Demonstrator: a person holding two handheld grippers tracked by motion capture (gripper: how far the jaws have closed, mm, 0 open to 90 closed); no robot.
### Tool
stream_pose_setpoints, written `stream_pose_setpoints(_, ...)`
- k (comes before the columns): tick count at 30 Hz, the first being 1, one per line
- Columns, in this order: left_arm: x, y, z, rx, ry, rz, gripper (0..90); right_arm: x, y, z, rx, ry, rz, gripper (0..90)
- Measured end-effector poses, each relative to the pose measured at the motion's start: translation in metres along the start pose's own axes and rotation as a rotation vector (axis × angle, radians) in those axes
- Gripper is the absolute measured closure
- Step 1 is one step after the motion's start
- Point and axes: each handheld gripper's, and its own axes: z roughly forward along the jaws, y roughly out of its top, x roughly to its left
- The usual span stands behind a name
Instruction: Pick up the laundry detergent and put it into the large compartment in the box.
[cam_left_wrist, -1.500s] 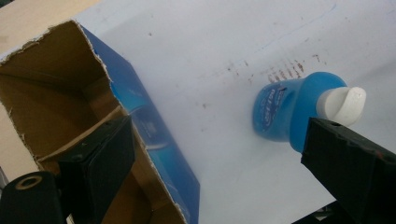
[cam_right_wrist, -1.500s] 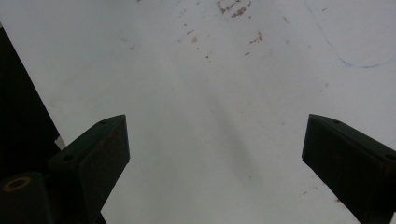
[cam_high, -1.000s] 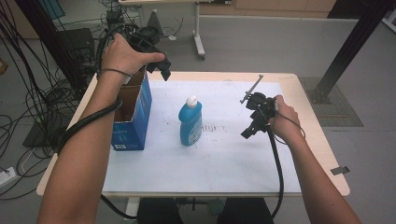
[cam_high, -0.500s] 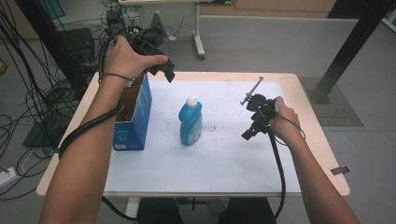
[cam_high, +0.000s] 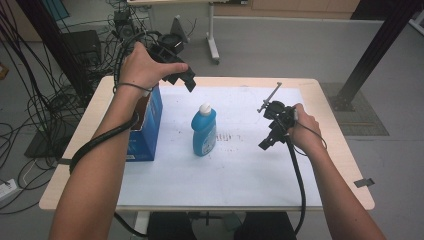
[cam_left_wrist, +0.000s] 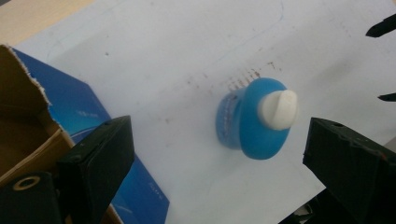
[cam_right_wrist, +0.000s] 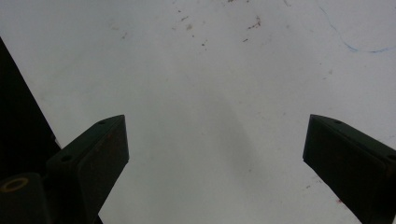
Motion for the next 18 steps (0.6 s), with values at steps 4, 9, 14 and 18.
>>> stream_pose_setpoints(4, -0.007, 0.002, 0.002, -0.002, -0.004, 0.011, 9.1, 0.000, 0.000, 0.000, 0.001, 0.002, 0.005, 6.7)
stream_pose_setpoints(9, -0.014, 0.005, 0.007, -0.005, -0.015, 0.026, 9.1, 0.000, 0.000, 0.000, 0.004, 0.001, 0.003, 6.7)
stream_pose_setpoints(14, -0.021, 0.007, 0.016, 0.003, -0.025, 0.038, 9.0, 0.001, 0.000, 0.001, 0.003, 0.002, 0.011, 6.7)
stream_pose_setpoints(18, -0.026, 0.009, 0.024, 0.012, -0.028, 0.049, 8.5, 0.000, 0.000, 0.001, -0.001, -0.003, 0.006, 6.7)
